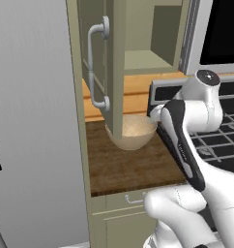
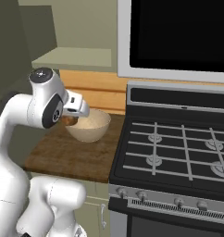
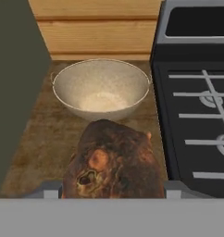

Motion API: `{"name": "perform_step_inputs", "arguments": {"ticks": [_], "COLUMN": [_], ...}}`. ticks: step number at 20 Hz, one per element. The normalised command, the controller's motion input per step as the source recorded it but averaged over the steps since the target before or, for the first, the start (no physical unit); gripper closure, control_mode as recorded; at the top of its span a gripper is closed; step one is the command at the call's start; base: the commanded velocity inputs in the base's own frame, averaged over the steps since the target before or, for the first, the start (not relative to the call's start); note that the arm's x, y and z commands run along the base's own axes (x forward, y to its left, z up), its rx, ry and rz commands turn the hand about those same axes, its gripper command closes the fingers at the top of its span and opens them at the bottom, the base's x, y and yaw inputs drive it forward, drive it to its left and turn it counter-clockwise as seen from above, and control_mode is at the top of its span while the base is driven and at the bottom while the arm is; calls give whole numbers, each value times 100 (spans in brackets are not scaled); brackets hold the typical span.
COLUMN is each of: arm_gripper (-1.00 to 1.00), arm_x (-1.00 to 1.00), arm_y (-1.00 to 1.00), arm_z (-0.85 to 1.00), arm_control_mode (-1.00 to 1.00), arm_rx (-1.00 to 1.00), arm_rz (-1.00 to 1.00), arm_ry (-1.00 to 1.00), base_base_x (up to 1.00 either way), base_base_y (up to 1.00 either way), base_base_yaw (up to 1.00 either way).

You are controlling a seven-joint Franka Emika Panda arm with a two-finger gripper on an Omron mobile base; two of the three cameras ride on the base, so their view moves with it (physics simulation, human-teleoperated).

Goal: Open the cabinet, pick up the bread from the cabinet and place it in the basket. Then move the basket to the dining counter.

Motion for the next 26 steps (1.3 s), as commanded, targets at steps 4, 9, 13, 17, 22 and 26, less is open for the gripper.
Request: {"name": "perform_step_inputs", "arguments": {"ticks": [4, 9, 13, 17, 22, 26], "arm_gripper": [100, 100, 100, 100, 100, 100], "arm_x": [100, 100, 91, 81, 68, 61], "arm_y": [1, 11, 10, 6, 4, 0], "arm_z": [-35, -31, -64, -61, -40, -28], "arm_control_mode": [-100, -100, -100, -100, -100, -100], "arm_rx": [0, 0, -2, -2, 0, 0], "arm_rz": [-8, -9, -7, -6, -1, 0], "arm_ry": [3, 2, 0, 0, 6, 18], "base_base_x": [0, 0, 0, 0, 0, 0], "base_base_y": [0, 0, 0, 0, 0, 0], "base_base_yaw": [0, 0, 0, 0, 0, 0]}}
